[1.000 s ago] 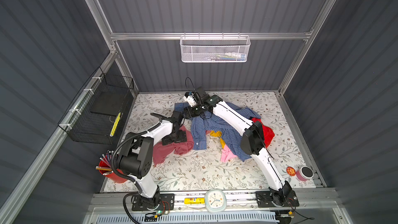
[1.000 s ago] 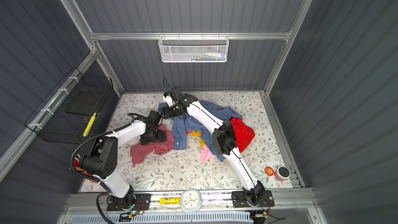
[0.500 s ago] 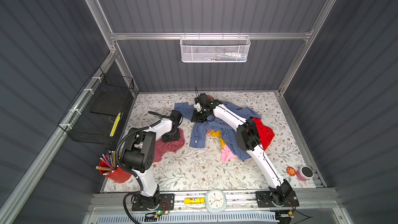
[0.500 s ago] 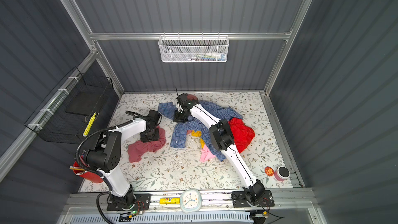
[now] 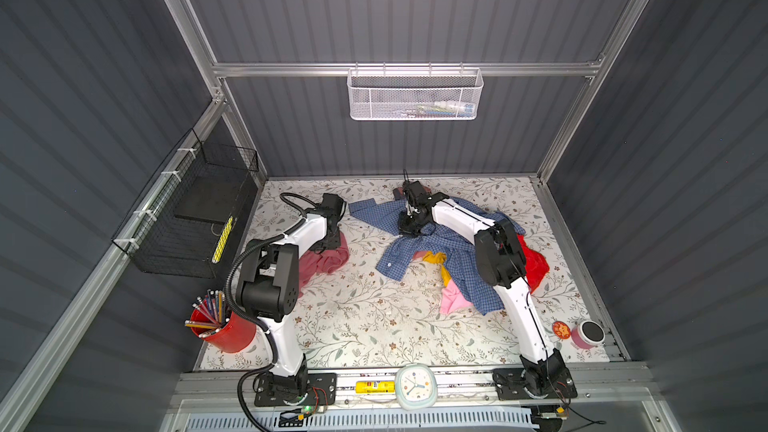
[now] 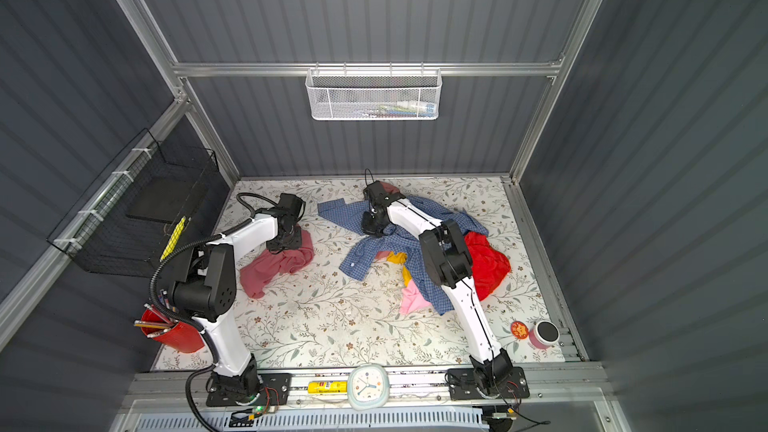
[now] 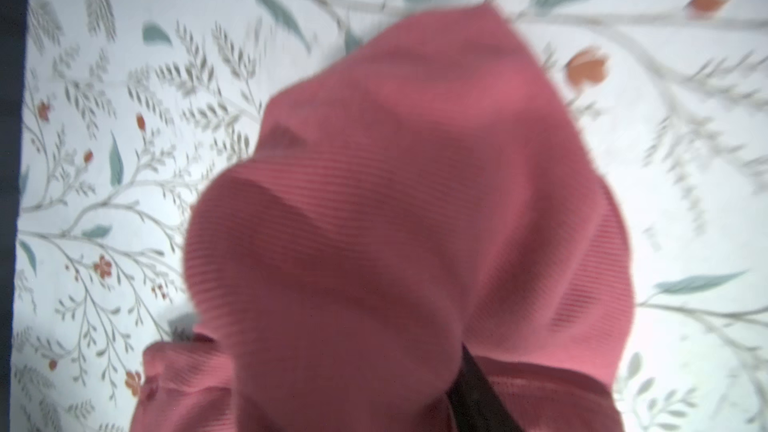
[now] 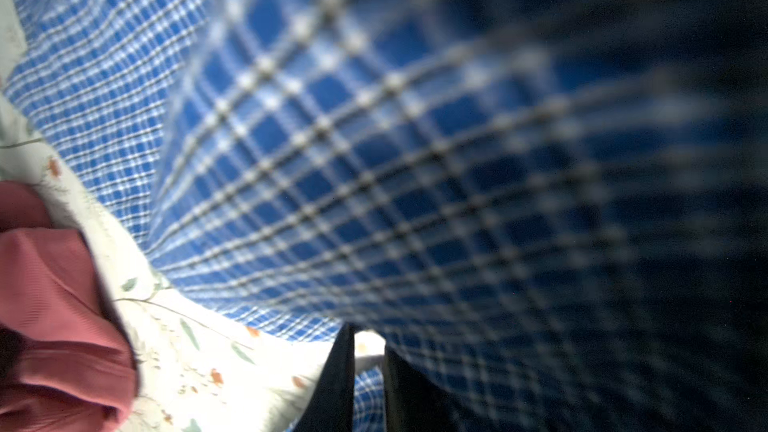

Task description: Pick out a specific cloth from the pile

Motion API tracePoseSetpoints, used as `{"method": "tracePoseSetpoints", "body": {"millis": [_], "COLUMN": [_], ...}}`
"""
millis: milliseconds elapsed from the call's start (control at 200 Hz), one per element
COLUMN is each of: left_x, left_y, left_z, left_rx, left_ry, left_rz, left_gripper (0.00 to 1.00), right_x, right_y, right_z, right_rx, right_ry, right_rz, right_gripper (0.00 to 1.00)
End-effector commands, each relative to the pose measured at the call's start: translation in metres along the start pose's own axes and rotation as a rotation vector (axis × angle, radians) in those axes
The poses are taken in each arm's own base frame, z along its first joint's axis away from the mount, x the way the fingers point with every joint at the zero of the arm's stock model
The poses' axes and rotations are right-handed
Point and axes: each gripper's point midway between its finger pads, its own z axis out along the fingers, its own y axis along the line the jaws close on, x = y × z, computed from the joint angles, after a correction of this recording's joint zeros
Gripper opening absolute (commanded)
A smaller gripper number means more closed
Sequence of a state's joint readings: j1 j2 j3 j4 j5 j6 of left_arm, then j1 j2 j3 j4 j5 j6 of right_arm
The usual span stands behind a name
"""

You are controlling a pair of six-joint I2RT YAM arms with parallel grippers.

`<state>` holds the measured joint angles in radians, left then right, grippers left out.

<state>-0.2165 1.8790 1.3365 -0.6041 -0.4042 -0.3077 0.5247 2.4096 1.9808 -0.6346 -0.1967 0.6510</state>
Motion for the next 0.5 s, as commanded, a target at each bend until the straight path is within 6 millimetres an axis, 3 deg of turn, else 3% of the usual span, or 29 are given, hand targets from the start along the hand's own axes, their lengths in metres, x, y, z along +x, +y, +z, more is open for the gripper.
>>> {"method": "tracePoseSetpoints", "body": {"millis": [0,30,50,110,230,295,495], "left_x": [-0.037,-0.039,-0.055,-0.072,-0.107,-0.123,-0.137], "left_y": [0.008,0.010,0.010,0.012,0.004,0.002,0.006], "left_z": [-0.006,-0.004,-0.011,-0.016,-0.031,-0.040,-0.074], "left_rx": [0.006,0.009,0.021,0.027,0.089,0.102,0.138], "left_ry": [-0.089,-0.092,-0.130,-0.178,-0.267,-0.294,-0.340], "left_rz": [-0.020,-0.021,-0.034,-0.035,-0.003,0.007,0.000], "left_gripper": [0.44,0.44,0.44,0.43,0.39,0.38,0.31], "right_x": [-0.015,-0.017,-0.017,-0.020,-0.028,-0.033,-0.035], "right_y": [-0.032,-0.033,-0.033,-0.029,-0.009,0.004,0.053], "right_z": [-0.014,-0.017,-0.019,-0.025,-0.042,-0.060,-0.122], "right_rx": [0.070,0.064,0.062,0.049,-0.021,-0.066,-0.226], "right_ry": [-0.063,-0.073,-0.078,-0.094,-0.125,-0.158,-0.254], "right_rz": [0.059,0.051,0.043,0.020,-0.031,-0.059,-0.174], "right_gripper": [0.18,0.18,0.18,0.19,0.26,0.35,0.53]}}
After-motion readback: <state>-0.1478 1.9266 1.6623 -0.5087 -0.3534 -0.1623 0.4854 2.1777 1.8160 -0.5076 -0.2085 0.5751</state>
